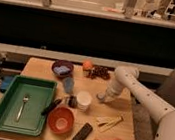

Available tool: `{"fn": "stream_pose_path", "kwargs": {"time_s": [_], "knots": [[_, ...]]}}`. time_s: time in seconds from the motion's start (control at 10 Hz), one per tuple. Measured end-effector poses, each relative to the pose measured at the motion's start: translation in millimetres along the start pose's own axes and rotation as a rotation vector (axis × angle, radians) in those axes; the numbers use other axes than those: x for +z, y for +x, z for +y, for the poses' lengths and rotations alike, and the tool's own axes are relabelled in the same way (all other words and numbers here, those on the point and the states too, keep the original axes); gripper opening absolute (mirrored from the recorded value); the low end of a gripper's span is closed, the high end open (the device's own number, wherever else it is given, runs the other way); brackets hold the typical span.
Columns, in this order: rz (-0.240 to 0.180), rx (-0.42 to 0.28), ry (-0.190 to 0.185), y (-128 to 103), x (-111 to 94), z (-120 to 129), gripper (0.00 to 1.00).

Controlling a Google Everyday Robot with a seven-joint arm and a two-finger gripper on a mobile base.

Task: Wipe table surface with towel

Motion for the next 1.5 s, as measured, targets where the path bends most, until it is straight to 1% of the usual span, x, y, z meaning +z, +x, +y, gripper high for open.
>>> {"fn": "stream_pose_path", "kwargs": {"time_s": [0.2,0.3,0.4,0.6,0.7,0.8,0.9,1.0,1.1,1.2,1.3,1.5], "knots": [[0.012,0.0,-0.038,-4.0,-2.9,42.7,0.0],[0.024,0.018,-0.059,1.6,-3.2,63.7,0.0],[0.034,0.033,-0.074,9.4,-2.1,74.9,0.0],[0.058,0.095,-0.092,42.9,-0.2,92.3,0.0],[0.074,0.135,-0.088,64.0,-2.4,92.7,0.0],[0.089,0.163,-0.083,78.8,-4.8,88.4,0.0],[0.104,0.179,-0.069,89.2,-8.1,81.4,0.0],[0.117,0.192,-0.047,95.5,-15.5,69.1,0.0],[0.119,0.205,-0.017,99.1,-25.4,51.4,0.0],[0.117,0.207,0.0,101.2,-30.4,39.1,0.0],[0.109,0.201,0.009,99.7,-29.7,26.3,0.0],[0.092,0.188,0.016,95.9,-20.4,5.9,0.0]]}}
